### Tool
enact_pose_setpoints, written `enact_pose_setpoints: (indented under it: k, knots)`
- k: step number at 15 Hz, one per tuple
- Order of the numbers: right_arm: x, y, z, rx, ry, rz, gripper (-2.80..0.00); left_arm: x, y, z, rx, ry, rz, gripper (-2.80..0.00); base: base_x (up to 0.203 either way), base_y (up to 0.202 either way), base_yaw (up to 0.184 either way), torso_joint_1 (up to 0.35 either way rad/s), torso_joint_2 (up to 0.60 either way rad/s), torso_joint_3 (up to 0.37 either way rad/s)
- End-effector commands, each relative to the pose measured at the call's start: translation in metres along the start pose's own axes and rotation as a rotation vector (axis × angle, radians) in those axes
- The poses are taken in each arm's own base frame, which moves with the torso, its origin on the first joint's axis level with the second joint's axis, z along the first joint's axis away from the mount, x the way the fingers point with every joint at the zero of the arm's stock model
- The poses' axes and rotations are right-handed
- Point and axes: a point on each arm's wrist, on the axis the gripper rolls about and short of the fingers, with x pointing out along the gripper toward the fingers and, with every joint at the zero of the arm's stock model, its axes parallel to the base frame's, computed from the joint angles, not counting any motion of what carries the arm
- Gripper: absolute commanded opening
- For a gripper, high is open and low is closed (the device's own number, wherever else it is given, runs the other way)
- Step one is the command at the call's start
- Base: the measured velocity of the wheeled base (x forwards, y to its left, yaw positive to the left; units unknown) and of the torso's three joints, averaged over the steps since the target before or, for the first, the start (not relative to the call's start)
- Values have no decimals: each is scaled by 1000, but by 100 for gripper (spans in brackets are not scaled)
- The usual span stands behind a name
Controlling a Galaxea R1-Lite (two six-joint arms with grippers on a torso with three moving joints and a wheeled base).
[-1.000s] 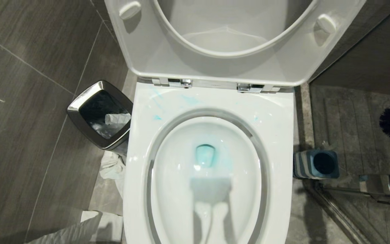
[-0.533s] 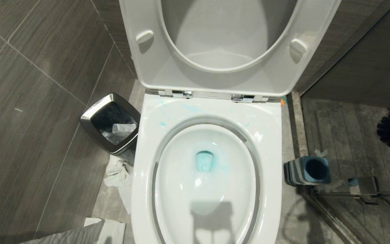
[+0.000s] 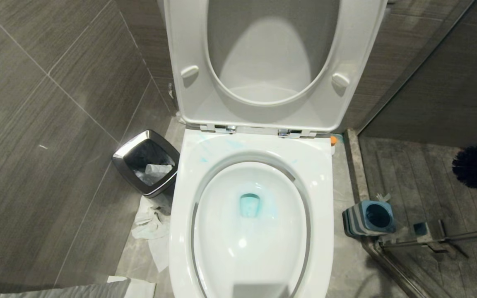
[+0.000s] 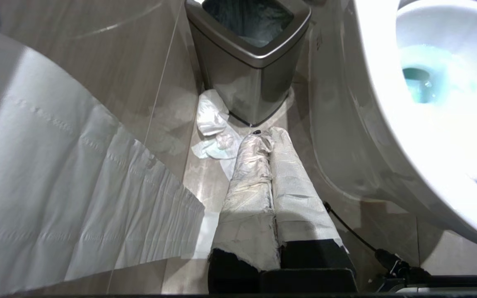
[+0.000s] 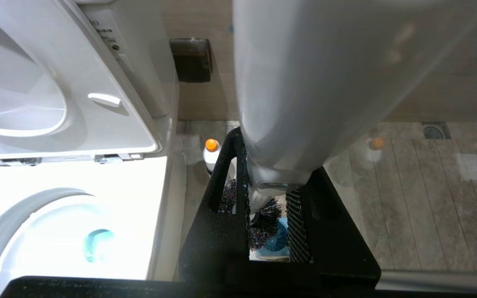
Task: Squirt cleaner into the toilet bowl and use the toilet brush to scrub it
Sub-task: Scrub the toilet bowl
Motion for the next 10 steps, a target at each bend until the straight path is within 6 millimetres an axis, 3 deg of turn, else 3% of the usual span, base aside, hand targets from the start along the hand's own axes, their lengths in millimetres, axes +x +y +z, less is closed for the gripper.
enact_pose_setpoints:
  k: [1, 7, 10]
  knots:
    - [7, -1, -1, 3, 20, -4, -280, 1, 0, -2, 0, 9, 1, -280, 0, 0, 0, 4, 6, 204]
    - [9, -1, -2, 2, 24, -3, -280, 1, 0, -2, 0, 9, 1, -280, 0, 0, 0, 3, 2, 200]
    - [20, -2, -4, 6, 55, -8, -280, 1, 0, -2, 0, 9, 1, -280, 0, 0, 0, 2, 5, 202]
